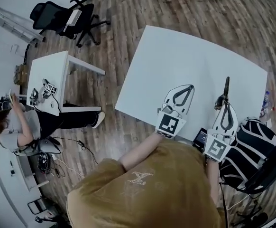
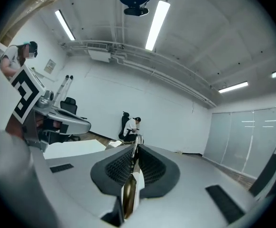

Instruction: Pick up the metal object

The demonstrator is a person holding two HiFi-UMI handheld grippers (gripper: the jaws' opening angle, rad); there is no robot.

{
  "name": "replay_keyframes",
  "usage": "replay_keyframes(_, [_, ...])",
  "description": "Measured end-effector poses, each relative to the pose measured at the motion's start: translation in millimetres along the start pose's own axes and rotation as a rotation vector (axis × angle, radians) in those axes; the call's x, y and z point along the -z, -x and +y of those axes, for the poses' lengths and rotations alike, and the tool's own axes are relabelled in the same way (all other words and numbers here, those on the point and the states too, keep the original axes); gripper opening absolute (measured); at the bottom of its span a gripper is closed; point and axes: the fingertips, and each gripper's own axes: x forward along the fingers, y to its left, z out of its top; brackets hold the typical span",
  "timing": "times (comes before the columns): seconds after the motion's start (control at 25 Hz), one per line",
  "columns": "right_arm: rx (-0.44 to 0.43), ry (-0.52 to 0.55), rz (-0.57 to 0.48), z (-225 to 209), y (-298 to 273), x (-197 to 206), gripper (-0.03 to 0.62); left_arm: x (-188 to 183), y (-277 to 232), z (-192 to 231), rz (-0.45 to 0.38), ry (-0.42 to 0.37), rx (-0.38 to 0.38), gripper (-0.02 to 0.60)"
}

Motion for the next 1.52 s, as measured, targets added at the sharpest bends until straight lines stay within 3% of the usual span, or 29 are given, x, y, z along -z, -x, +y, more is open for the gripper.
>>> replay_keyframes(0.28, [0.006, -0.055, -0.07, -10.3, -5.1, -26.8, 0.026, -36.2, 8.1, 16.7, -0.1, 0.012, -0.073, 0.003])
replay_keyframes(0.72, [0.027, -0.115, -0.131, -29.3, 4.6, -38.5, 0.026, -47.7, 1.4, 9.7, -0.135, -0.016, -0.075, 0.003])
replay_keyframes(0.92, [0.025, -0.141, -0.151, -33.7, 12.5, -42.4, 0.026, -49.4, 0.5, 5.4, -0.147, -0.094, -0.076, 0.003])
replay_keyframes(1.52, [0.025, -0.161, -0.145, -32.4, 12.3, -45.3, 0.026, -46.7, -3.0, 11.4, -0.142, -0.074, -0.079, 0.003])
